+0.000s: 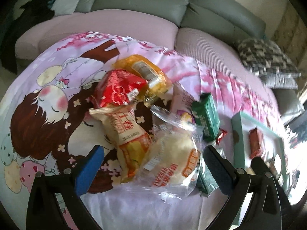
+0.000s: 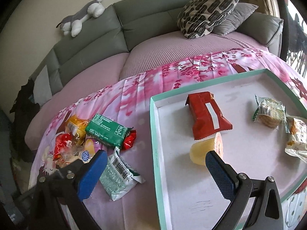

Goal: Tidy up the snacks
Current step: 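Grasp the green-white biscuit packet with the right gripper while the left gripper grasps the bread roll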

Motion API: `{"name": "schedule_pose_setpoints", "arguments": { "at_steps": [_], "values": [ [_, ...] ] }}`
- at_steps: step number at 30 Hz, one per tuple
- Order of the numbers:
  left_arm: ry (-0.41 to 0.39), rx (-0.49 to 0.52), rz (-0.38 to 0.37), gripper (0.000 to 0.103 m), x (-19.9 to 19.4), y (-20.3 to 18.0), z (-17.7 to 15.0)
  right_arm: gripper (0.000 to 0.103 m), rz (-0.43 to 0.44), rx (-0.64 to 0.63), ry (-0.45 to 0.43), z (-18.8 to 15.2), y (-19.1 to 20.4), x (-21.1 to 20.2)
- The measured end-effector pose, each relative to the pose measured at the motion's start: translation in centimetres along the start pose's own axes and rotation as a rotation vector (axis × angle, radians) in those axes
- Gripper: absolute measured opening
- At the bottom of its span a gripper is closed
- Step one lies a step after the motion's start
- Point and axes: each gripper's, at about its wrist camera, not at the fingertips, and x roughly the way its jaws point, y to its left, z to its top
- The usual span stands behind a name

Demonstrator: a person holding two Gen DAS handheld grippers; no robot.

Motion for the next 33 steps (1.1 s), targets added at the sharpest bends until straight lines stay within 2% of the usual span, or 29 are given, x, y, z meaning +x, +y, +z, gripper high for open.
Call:
{"name": "schedule_pose_setpoints", "arguments": {
  "at_steps": [4, 7, 12, 15, 18, 27, 33],
  "values": [
    [0.034, 0.019, 0.035, 0.103, 1.1, -0.5, -0.2, 0.103, -0.006, 0.002, -0.002, 0.1, -0.2, 0.0],
    [0.054, -0.013, 0.033, 0.103, 1.6, 0.0, -0.3, 0.103, -0.007, 0.003, 0.002, 0.0, -0.3, 0.1],
    [0.047, -0.025, 0.042, 0.103, 1.2, 0.2, -0.3, 0.103, -0.013, -0.014, 0.005, -0.1, 0.1, 0.2],
    [0.043, -0.028, 0.031, 0.098, 0.8, 0.2, -0.2, 0.103, -0.02, -0.031, 0.005, -0.2, 0.4, 0.3],
    [0.06, -0.048, 0.0, 0.088, 0.9, 0.4, -0.3, 0.103, -0.032, -0.054, 0.005, -0.3, 0.7, 0.3],
    [0.072, -0.093, 0.019, 0.087, 0.3, 1.6, -0.4, 0.103, -0.052, -0.255, -0.046, -1.1, 4.0, -0.1],
    [0.077, -0.134, 0.042, 0.087, 0.0, 3.0, -0.4, 0.1, -0.018, -0.397, -0.061, -2.3, 6.4, -0.1]
  ]
}}
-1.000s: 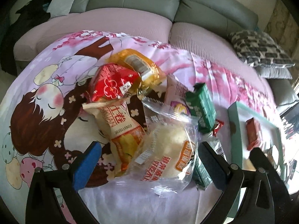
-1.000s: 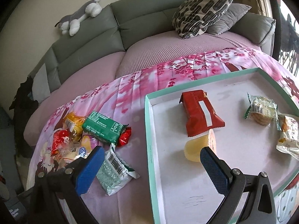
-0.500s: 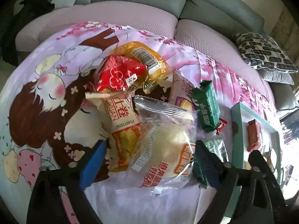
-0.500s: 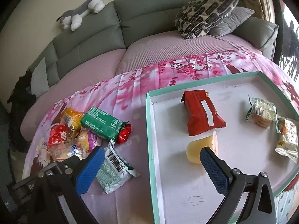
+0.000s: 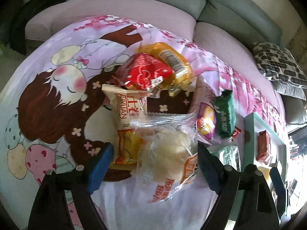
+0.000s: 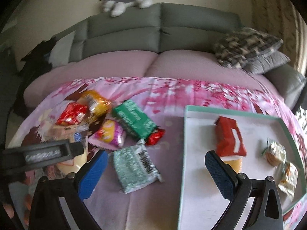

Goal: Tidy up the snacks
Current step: 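Grasp the green-white biscuit packet with the right gripper while the left gripper grasps the bread roll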

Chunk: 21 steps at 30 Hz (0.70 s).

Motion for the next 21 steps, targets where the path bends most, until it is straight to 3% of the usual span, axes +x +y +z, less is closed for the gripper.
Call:
{"name": "schedule_pose_setpoints", "arguments": {
  "at_steps": [9, 21],
  "values": [
    [0.022, -0.038, 0.013, 0.087, 0.1, 1.1, 0.0, 0.086, 0.04, -0.093, 0.082, -1.0, 2.1, 2.0],
    [0.075, -0.009, 0.007, 0.087, 0.7, 0.2, -0.4, 0.083, 0.032, -0.096, 0.133, -1.6, 2.2, 3.4]
  ]
}}
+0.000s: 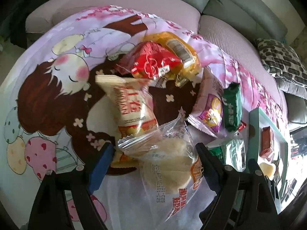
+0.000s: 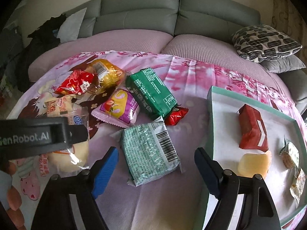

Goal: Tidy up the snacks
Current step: 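Grasp the green-white biscuit packet with the right gripper while the left gripper grasps the bread roll, then lift and carry the biscuit packet and bread roll over the tray with both grippers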

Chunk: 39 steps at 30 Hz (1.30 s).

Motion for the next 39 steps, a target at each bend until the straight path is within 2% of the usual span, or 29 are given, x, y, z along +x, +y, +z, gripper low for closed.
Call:
{"name": "schedule_pose_setpoints", "arguments": {
  "at_steps": [3, 7, 9, 11, 22, 25, 36, 39],
  "values": [
    [0.008, 0.011, 0.0, 0.087, 0.1, -0.3, -0.1, 0.073, 0.029, -0.007, 0.01, 0.1, 0.2, 0.1],
    [0.022, 0.015, -0.013, 0.087, 0.2, -0.5, -0.3, 0.07, 0.077, -0.007, 0.022, 0.0, 0.4, 0.0],
    [0.023, 0.017, -0.015, 0.087, 0.3, -0.7, -0.3, 0.061, 0.106, 0.007, 0.023, 0.0, 0.3, -0.2],
    [0.026, 0.016, -0.019, 0.087, 0.3, -0.7, -0.4, 0.059, 0.123, 0.016, 0.025, 0.0, 0.3, -0.2],
    [0.048, 0.016, -0.022, 0.087, 0.8, -0.7, -0.7, 0.058, 0.087, 0.014, 0.072, -0.3, 0.5, 1.2],
    [0.078, -0.001, -0.034, 0.087, 1.4, -0.5, -0.9, 0.058, 0.08, 0.009, 0.073, -0.3, 0.6, 1.3],
    [0.085, 0.051, -0.014, 0.087, 1.6, -1.9, -1.2, 0.059, 0.082, 0.023, 0.071, -0.2, 0.3, 1.2],
    [0.083, 0.06, -0.033, 0.074, 1.5, -2.3, -1.2, 0.057, 0.074, 0.044, 0.066, -0.2, -0.2, 1.1]
  ]
}}
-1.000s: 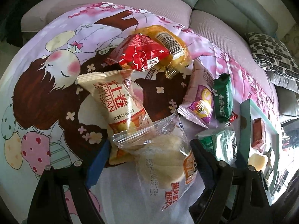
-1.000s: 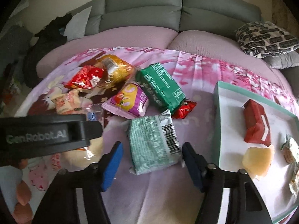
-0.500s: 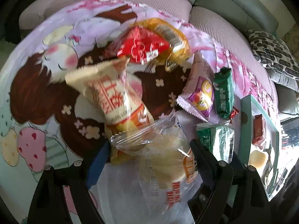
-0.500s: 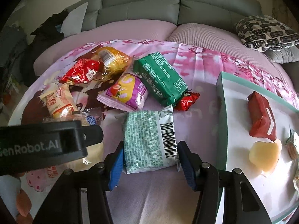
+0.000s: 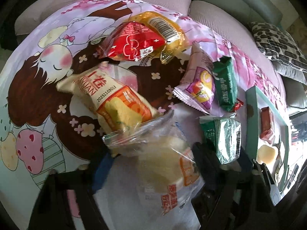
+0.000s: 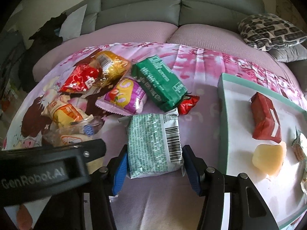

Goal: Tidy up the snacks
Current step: 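Lift and carry the biscuit packet and bread roll over the tray with both grippers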

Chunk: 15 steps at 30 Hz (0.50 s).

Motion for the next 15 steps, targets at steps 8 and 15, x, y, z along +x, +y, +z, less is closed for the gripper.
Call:
{"name": "schedule_pose_setpoints", "arguments": {
  "at_steps": [8, 15],
  "values": [
    [-0.015, -0.024, -0.037, 0.062, -0.4, 0.3, 0.2, 0.054, -0.001, 0.046, -0.008, 0.1, -0.7, -0.5],
    [-0.044, -0.038, -0.052, 0.06, -1.5, 1.1, 0.4, 0.053, 0.002, 0.07, -0.05, 0.3, -1.2, -1.6]
  ]
}}
